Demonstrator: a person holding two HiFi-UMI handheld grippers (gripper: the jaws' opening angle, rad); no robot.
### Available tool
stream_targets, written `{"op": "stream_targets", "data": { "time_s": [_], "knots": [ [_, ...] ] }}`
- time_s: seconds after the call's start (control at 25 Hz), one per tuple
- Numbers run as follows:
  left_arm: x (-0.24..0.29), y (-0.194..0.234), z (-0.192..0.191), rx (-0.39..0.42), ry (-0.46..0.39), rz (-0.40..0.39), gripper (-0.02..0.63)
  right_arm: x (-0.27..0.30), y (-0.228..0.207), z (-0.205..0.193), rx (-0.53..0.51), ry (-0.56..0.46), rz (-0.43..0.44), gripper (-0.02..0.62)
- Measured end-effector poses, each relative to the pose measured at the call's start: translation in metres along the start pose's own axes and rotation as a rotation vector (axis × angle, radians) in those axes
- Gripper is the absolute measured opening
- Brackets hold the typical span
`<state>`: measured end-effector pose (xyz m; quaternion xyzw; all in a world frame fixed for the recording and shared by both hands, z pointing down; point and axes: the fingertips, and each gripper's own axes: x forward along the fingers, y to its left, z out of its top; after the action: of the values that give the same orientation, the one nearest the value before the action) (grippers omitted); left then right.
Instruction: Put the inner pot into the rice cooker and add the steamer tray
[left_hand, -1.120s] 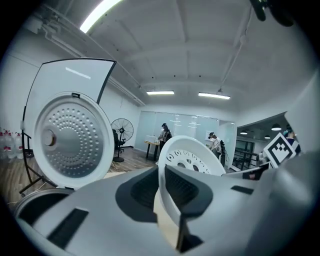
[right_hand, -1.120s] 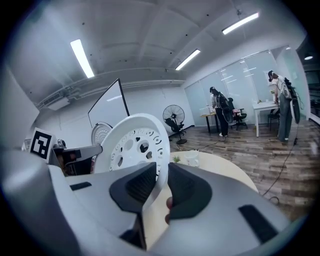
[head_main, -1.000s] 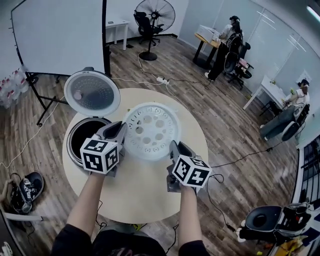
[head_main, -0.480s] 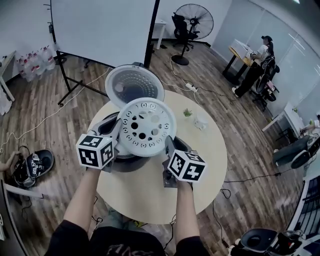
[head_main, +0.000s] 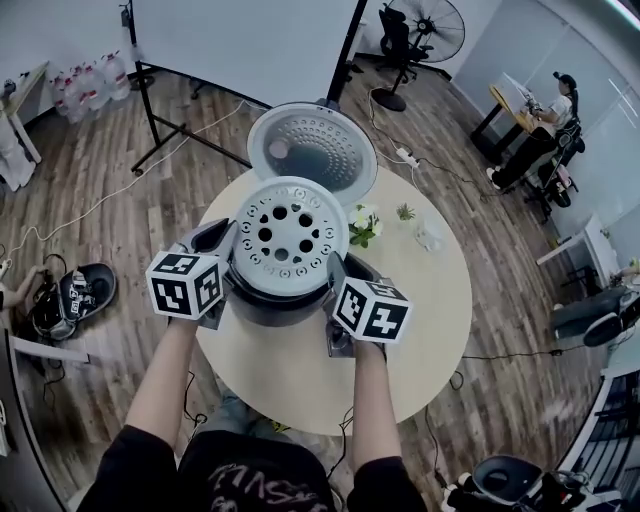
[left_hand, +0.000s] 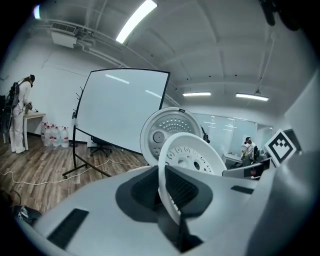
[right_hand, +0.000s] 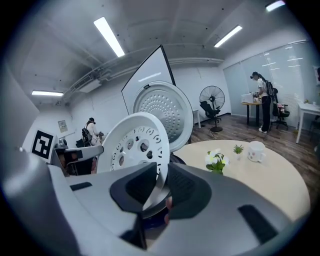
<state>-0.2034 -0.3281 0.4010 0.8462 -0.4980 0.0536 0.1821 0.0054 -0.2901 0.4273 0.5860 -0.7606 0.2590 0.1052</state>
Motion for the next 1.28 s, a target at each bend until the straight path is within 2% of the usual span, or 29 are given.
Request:
{"op": "stream_targets", "data": {
  "time_s": [0.48,1.28],
  "knots": [
    [0.001,0.017,-0.029,-0.066,0.076,-0.007,0.054,0.015,0.003,-0.028,-0.014,0.146,-0.023,0.077],
    [0.024,0.034,-0.057,-0.082,0.200,-0.022,0.073,0.040,-0.003,-0.039,-0.028,0.184,-0.062,0.105]
  ]
}}
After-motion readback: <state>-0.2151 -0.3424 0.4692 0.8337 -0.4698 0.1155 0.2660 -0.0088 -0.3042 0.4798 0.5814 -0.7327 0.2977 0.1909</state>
